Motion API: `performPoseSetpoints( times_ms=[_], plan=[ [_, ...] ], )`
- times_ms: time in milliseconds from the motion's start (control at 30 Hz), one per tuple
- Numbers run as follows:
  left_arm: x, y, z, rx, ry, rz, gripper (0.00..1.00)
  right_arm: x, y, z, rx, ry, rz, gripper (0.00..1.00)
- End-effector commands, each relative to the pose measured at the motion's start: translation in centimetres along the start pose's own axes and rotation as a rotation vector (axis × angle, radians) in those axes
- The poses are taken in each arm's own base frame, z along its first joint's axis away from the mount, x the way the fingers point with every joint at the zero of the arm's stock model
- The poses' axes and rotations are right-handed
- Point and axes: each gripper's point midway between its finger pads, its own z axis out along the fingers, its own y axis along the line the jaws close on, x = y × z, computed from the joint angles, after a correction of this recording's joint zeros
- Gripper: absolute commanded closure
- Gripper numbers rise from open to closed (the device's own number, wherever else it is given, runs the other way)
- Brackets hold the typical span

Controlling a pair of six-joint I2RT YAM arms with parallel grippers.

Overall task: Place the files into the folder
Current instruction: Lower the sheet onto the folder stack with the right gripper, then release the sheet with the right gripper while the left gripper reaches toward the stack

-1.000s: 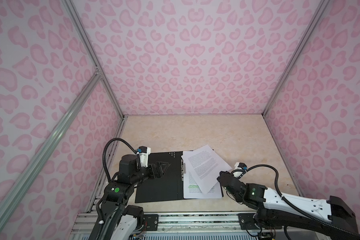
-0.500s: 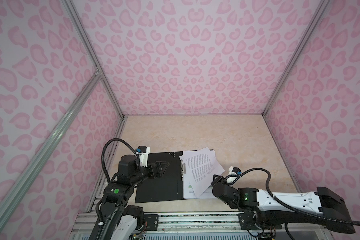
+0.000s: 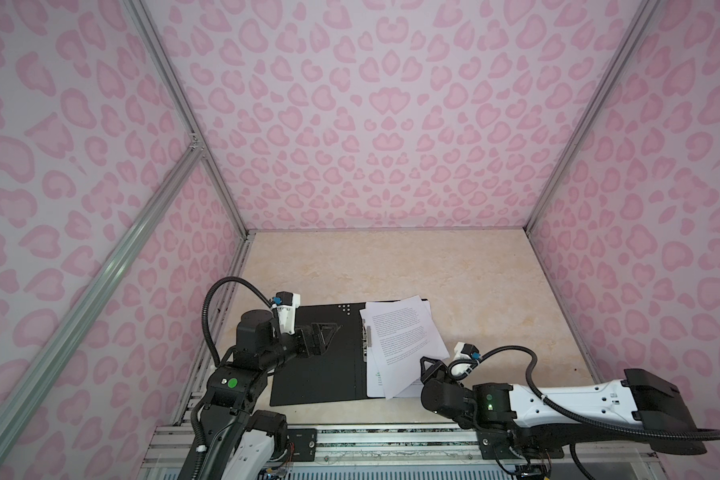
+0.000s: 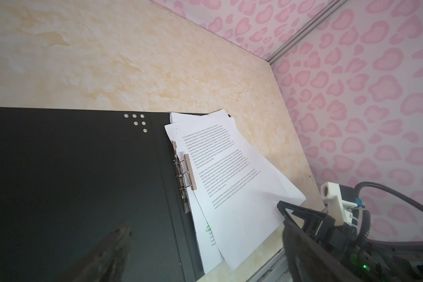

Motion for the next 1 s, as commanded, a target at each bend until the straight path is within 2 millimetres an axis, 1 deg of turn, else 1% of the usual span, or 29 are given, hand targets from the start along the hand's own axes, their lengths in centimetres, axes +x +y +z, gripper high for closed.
performPoseSetpoints(
  times_ms=[0, 100, 133, 167, 233, 300, 333, 367, 400, 533, 633, 700, 767, 833, 900, 967],
  plan=[
    [-0.2, -0.4, 0.0, 0.019, -0.011, 0.023, 0.02, -0.6, -1.9, 0.0, 0.024, -0.026, -0.004, 0.74],
    [-0.3, -0.4, 0.0, 0.021, -0.016, 0.026, 0.02, 0.0, -2.3, -0.2, 0.020, -0.015, -0.004, 0.74],
    [-0.3, -0.4, 0.0, 0.021, -0.015, 0.025, 0.02, 0.1, -2.3, -0.3, 0.020, -0.015, -0.008, 0.73],
    [-0.2, -0.4, 0.0, 0.020, -0.013, 0.024, 0.02, 0.3, -2.2, -0.3, 0.023, -0.009, -0.013, 0.69],
    [-0.2, -0.4, 0.0, 0.020, -0.012, 0.023, 0.02, 0.4, -2.3, -0.5, 0.037, -0.009, -0.034, 0.54],
    [-0.2, -0.4, 0.0, 0.020, -0.012, 0.022, 0.02, -0.2, -3.0, -0.7, 0.070, -0.031, -0.063, 0.39],
    [-0.2, -0.4, 0.0, 0.023, -0.010, 0.022, 0.02, -0.7, -3.6, -0.7, 0.090, -0.048, -0.077, 0.28],
    [-0.2, -0.4, 0.0, 0.024, -0.010, 0.022, 0.02, -1.3, -4.3, -0.8, 0.109, -0.073, -0.083, 0.13],
    [-0.2, -0.4, 0.0, 0.024, -0.009, 0.020, 0.02, -2.0, -4.9, -0.9, 0.124, -0.097, -0.093, 0.03],
    [-0.1, -0.5, 0.1, 0.032, 0.002, 0.017, 0.02, -5.0, -7.1, -1.4, 0.196, -0.184, -0.178, 0.03],
    [0.1, -0.8, 0.3, 0.051, 0.014, 0.014, 0.02, -6.8, -7.9, -1.2, 0.235, -0.195, -0.273, 0.03],
    [0.4, -1.5, 0.5, 0.093, 0.032, 0.017, 0.02, -7.3, -7.8, -0.6, 0.236, -0.158, -0.360, 0.03],
    [1.0, -2.1, 0.7, 0.120, 0.056, 0.020, 0.02, -8.2, -8.0, -0.1, 0.235, -0.113, -0.401, 0.03],
    [1.8, -2.8, 1.1, 0.130, 0.089, 0.017, 0.02, -8.6, -7.4, 0.5, 0.170, -0.040, -0.450, 0.03],
    [3.2, -3.8, 1.8, 0.178, 0.131, -0.004, 0.02, -9.1, -6.9, 0.6, 0.088, 0.001, -0.469, 0.03],
    [5.2, -4.7, 3.1, 0.208, 0.172, -0.029, 0.02, -10.1, -6.5, 0.2, 0.005, 0.029, -0.486, 0.03]
  ],
)
